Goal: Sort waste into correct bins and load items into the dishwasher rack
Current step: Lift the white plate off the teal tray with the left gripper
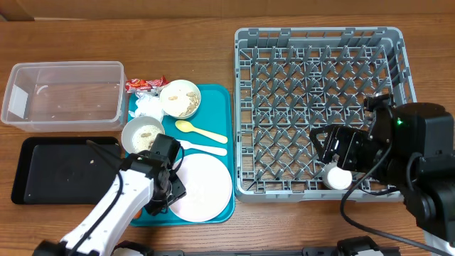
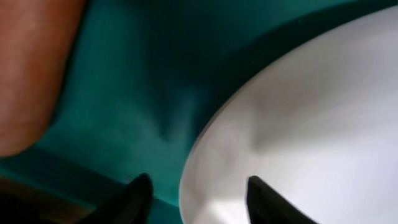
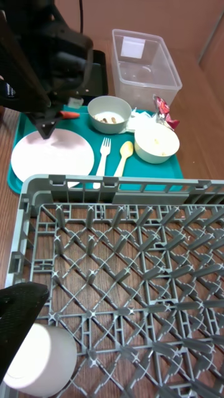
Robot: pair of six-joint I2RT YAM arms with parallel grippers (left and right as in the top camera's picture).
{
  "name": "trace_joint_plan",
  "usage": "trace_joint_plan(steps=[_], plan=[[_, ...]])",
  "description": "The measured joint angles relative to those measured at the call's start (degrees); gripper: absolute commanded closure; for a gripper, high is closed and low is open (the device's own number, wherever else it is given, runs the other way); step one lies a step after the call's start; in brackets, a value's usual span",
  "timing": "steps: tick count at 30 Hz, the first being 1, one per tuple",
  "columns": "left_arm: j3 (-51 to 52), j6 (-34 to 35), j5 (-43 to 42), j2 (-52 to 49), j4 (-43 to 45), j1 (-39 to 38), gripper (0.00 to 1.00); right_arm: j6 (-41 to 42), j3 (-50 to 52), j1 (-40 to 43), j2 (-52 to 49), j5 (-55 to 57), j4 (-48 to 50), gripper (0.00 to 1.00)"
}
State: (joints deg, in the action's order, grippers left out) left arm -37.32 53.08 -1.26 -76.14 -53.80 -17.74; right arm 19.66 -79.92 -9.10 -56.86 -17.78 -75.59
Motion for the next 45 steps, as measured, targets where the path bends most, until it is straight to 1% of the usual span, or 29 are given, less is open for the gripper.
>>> trace_joint_plan(steps=[4,5,7,12,15,20,24,27,31,33,36,40,43,45], plan=[[1.01,0.61,0.02,-2.8,1.88,0.0,0.73,-0.09,0.0,0.0,-0.26,0.0,0.02,0.1],[1.07,0.63,-0.07,-3.37,2.23,0.0,0.79,-0.15,0.0,0.0,-0.26,-0.02,0.0,0.1],[1.07,0.94,-0.17,-4.09,2.71,0.0,0.96,-0.2,0.0,0.0,-0.26,-0.02,0.02,0.1],[0.48,0.59,-1.6,-3.58,1.88,0.0,0.96,-0.22,0.0,0.02,-0.26,-0.02,-0.02,0.1],[-0.81,0.61,-2.12,-3.61,-1.01,0.0,0.96,-0.22,0.0,0.0,-0.26,0.0,0.02,0.1],[-7.67,0.55,-1.7,-2.38,-13.46,1.29,0.96,-0.2,0.0,0.0,-0.26,-0.02,0.0,0.1],[-17.55,-0.42,1.36,0.46,-24.09,3.43,0.96,-0.2,0.0,0.0,-0.31,-0.02,-0.02,0.1],[-26.1,-2.95,3.08,2.58,-28.2,4.74,0.96,-0.22,0.0,0.0,-0.31,-0.04,0.0,0.1],[-36.96,-8.63,3.15,4.9,-29.59,4.87,0.96,-1.51,0.0,0.0,-0.31,-0.24,0.0,0.1],[-40.81,-13.84,1.2,5.68,-27.93,4.87,0.96,-3.3,0.0,0.0,-0.31,-1.6,0.28,0.11],[-45.51,-25.35,-6.16,6.45,-23.85,4.87,0.96,-6.08,0.0,0.0,-0.33,-6.29,2.23,0.11],[-47.17,-36.68,-16.22,7.39,-22.45,4.85,0.96,-8.7,0.0,0.0,-1.05,-11.63,4.9,0.11],[-47.17,-42.82,-21.64,7.48,-22.43,4.15,0.96,-10.45,0.0,0.0,-2.82,-14.99,5.55,0.11],[-47.17,-45.59,-23.93,7.48,-21.99,3.02,0.95,-12.66,0.0,0.0,-4.33,-18.4,5.55,0.11]])
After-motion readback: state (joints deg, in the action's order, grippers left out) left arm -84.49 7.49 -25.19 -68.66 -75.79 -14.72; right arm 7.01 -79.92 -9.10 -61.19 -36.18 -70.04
